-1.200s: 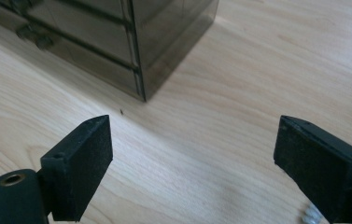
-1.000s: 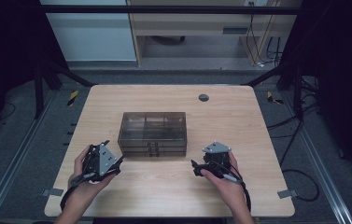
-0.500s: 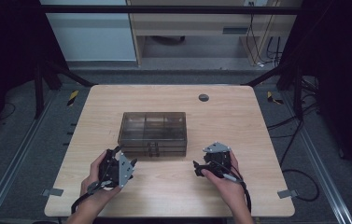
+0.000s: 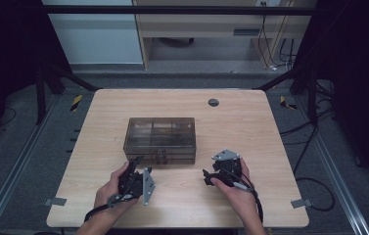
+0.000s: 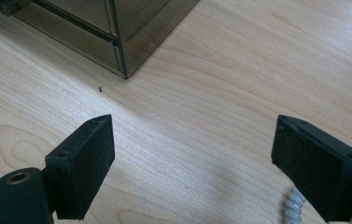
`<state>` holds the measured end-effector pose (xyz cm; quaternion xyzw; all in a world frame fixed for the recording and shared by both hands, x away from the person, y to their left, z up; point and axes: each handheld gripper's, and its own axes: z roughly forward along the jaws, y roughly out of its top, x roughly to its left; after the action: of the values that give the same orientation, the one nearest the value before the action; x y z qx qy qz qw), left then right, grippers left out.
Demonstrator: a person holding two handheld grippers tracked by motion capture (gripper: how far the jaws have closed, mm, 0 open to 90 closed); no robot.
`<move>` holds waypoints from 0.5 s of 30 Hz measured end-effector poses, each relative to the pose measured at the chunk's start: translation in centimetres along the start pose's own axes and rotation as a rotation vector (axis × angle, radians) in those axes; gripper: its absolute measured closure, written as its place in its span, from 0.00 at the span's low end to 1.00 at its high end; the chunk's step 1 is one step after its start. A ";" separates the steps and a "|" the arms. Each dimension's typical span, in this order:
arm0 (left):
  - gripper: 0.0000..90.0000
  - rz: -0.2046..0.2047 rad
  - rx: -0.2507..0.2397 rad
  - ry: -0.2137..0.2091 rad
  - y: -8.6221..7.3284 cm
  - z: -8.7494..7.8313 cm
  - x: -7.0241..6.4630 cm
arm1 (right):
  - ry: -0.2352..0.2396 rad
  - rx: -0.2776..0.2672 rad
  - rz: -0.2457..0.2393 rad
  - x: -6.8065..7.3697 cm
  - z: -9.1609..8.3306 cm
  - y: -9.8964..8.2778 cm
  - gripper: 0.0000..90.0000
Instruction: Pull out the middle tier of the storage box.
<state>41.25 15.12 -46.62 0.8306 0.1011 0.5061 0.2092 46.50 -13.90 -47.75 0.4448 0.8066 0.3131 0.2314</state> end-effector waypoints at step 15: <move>0.59 0.199 0.010 0.033 2.1 2.1 -3.0 | -0.005 0.005 -0.003 -0.1 0.0 0.0 0.16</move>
<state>41.57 11.56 -48.91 0.8291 0.0241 0.5374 0.1522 46.55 -14.02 -47.75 0.4447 0.8075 0.3098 0.2329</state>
